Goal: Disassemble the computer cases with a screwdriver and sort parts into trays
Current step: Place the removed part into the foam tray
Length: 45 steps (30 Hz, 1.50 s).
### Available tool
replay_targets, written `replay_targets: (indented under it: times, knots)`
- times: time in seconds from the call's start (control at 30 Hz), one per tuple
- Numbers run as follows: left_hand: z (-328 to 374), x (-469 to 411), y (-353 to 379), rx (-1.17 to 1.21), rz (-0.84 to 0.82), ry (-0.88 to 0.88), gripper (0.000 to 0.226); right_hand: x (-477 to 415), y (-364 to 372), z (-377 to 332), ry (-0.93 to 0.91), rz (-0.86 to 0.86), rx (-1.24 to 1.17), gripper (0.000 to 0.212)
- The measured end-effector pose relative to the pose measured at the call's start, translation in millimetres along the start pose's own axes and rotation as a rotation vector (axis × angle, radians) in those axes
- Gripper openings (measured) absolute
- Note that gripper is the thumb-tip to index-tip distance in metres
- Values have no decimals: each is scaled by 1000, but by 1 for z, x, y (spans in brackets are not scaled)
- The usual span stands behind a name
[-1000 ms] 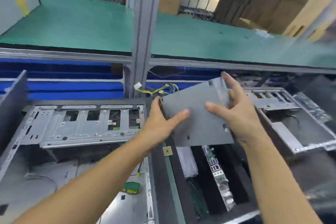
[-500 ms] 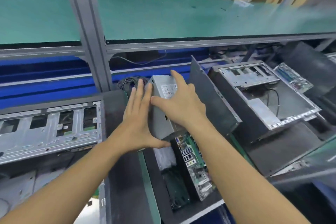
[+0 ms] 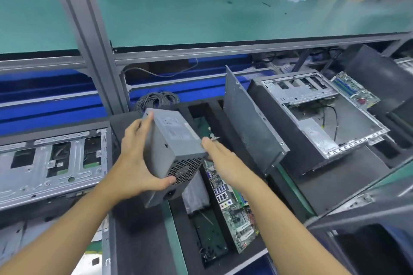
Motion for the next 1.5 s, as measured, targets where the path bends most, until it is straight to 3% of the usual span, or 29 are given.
replay_targets:
  times: [0.07,0.1,0.2,0.27,0.4,0.83,1.03,1.37,1.5]
  knots:
    - [-8,3,3,-13,2,-48,142,4,3,19,71,47,-60,72]
    - [-12,5,4,20,17,-82,141,5,2,29,70,84,38,65]
    - [-19,8,6,136,70,-133,139,19,17,58,97,30,705,64]
    - [-20,7,6,164,85,-143,138,26,39,69,111,-20,943,68]
    - [-15,8,8,170,69,-129,139,19,49,80,19,45,1109,27]
    - [-14,16,14,244,25,-131,138,27,-13,86,83,346,1198,23]
    - [-15,14,21,270,1,-117,138,37,-31,105,-14,339,1195,22]
    - [-12,13,30,262,-36,-132,137,38,-62,111,-78,301,772,20]
    - [-12,13,32,256,-36,-121,137,38,-65,103,-61,327,735,22]
Point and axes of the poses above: each hand's wrist, its own x-axis away from the middle knuckle, its own y-axis out of the palm, z = x × y, the point moved 2 cm from there along -x, towards the middle knuckle, and after that the axes turned 13 degrees about -y, right-handed, at the moved point
